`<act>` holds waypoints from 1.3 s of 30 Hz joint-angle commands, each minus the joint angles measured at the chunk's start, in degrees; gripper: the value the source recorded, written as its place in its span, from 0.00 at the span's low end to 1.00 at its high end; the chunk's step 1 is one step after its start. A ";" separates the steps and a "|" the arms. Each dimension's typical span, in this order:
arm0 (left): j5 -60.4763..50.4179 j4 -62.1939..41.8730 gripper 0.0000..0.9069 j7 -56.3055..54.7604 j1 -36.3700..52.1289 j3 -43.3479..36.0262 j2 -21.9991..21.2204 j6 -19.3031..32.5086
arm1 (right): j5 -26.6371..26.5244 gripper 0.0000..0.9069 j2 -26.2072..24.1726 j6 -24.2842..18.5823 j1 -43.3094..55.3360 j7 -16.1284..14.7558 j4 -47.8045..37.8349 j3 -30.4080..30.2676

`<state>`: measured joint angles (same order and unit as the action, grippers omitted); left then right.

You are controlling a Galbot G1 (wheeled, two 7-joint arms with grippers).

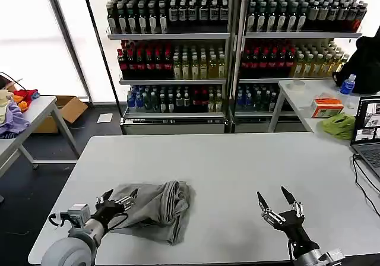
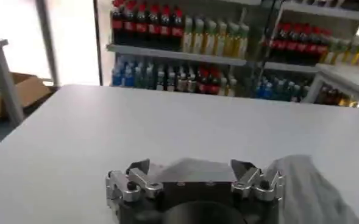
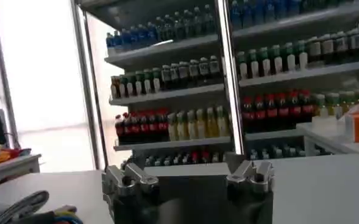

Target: Fold and organize the clothes.

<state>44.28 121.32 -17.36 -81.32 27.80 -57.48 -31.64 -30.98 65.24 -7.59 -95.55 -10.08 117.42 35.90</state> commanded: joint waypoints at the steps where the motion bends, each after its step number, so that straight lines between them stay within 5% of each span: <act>1: -3.10 -7.68 1.00 6.48 -2.40 4.64 -2.27 0.88 | -0.11 1.00 -0.27 0.06 -0.08 0.15 0.60 0.37; 8: -0.23 -8.65 1.00 6.48 -1.83 3.57 -2.93 0.24 | -0.37 1.00 -0.14 -0.12 -0.30 0.09 0.27 0.88; 10: 0.05 -8.92 0.92 6.47 -1.64 3.21 -3.46 0.39 | -0.32 1.00 -0.09 -0.19 -0.18 0.10 0.12 0.73; 12: 0.33 -8.98 0.71 6.46 -1.67 2.96 -3.87 0.45 | -0.32 1.00 -0.04 -0.17 -0.13 0.10 0.15 0.68; 13: 0.50 -8.97 0.42 6.48 -1.77 2.87 -4.26 0.49 | -0.31 1.00 -0.01 -0.17 -0.11 0.09 0.16 0.68; 14: 0.50 -9.01 0.24 6.52 -1.81 2.83 -4.39 0.55 | -0.35 1.00 -0.01 -0.15 -0.10 0.11 0.20 0.65; 17: 1.08 -8.91 0.07 6.37 -2.14 2.72 -5.16 1.28 | -0.31 1.00 -0.04 -0.14 -0.15 0.10 0.29 0.65; 29: 2.44 -4.46 0.03 2.41 -3.11 2.91 -11.30 3.67 | -0.26 1.00 -0.02 -0.13 0.20 0.03 0.28 0.31; 39: 7.82 -0.50 0.03 1.51 -3.03 14.78 -9.46 3.98 | -1.01 1.00 -0.26 -0.31 0.54 -0.10 0.18 0.83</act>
<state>47.80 117.34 -14.93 -83.92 32.57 -66.69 -28.58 -31.69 65.03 -7.81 -95.09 -10.18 117.64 36.65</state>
